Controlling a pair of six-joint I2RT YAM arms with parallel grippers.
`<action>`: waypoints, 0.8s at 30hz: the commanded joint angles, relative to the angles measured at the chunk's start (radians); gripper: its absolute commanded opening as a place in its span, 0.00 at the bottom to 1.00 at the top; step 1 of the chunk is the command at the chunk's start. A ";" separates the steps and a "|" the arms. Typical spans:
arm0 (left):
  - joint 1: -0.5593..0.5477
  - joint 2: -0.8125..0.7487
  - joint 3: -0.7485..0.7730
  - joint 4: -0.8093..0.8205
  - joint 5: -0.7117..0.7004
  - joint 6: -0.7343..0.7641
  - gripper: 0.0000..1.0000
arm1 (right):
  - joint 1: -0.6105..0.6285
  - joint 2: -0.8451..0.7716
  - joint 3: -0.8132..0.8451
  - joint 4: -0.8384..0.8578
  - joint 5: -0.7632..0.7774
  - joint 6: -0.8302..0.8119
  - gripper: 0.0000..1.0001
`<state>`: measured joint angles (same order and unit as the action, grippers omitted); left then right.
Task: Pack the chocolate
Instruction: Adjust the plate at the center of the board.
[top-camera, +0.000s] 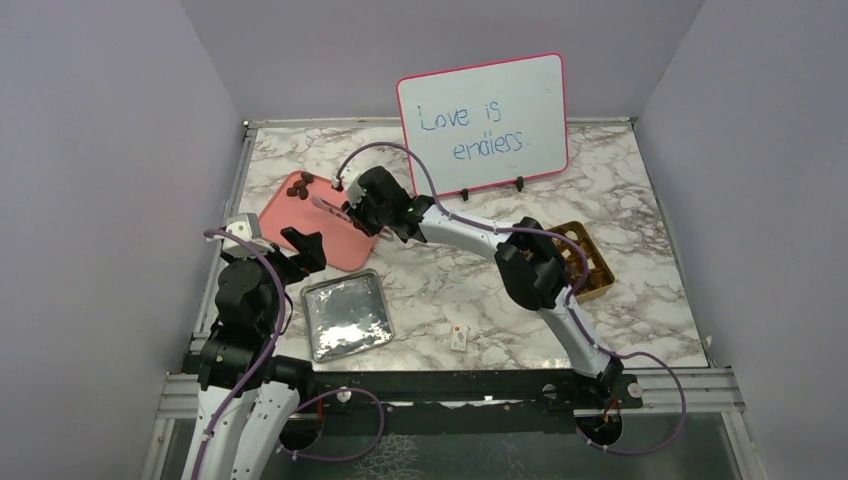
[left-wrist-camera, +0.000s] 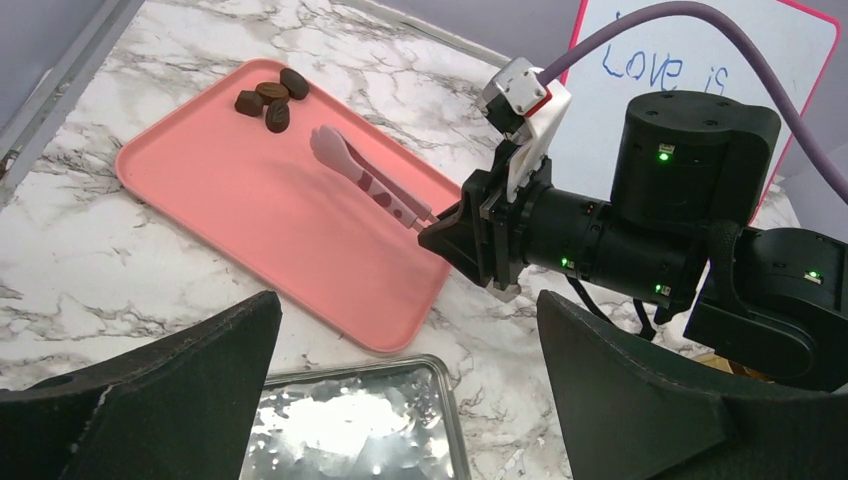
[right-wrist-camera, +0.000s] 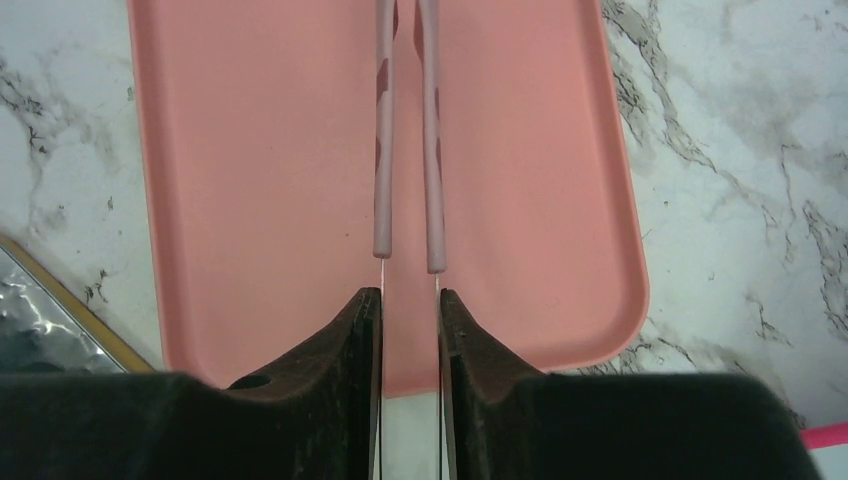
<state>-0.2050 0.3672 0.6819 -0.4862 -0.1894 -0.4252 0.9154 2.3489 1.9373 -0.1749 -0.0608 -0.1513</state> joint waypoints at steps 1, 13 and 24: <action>-0.003 -0.008 0.014 -0.004 -0.039 0.001 0.99 | 0.005 -0.024 0.025 -0.013 0.039 0.034 0.29; -0.004 0.202 0.086 -0.030 -0.056 -0.022 0.91 | 0.003 -0.089 -0.037 0.005 0.111 0.042 0.33; 0.042 0.570 0.127 0.159 -0.215 -0.314 0.85 | 0.001 -0.195 -0.157 0.044 0.157 0.015 0.36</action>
<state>-0.1978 0.8646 0.8196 -0.4465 -0.3153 -0.5735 0.9154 2.2463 1.8168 -0.1799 0.0551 -0.1135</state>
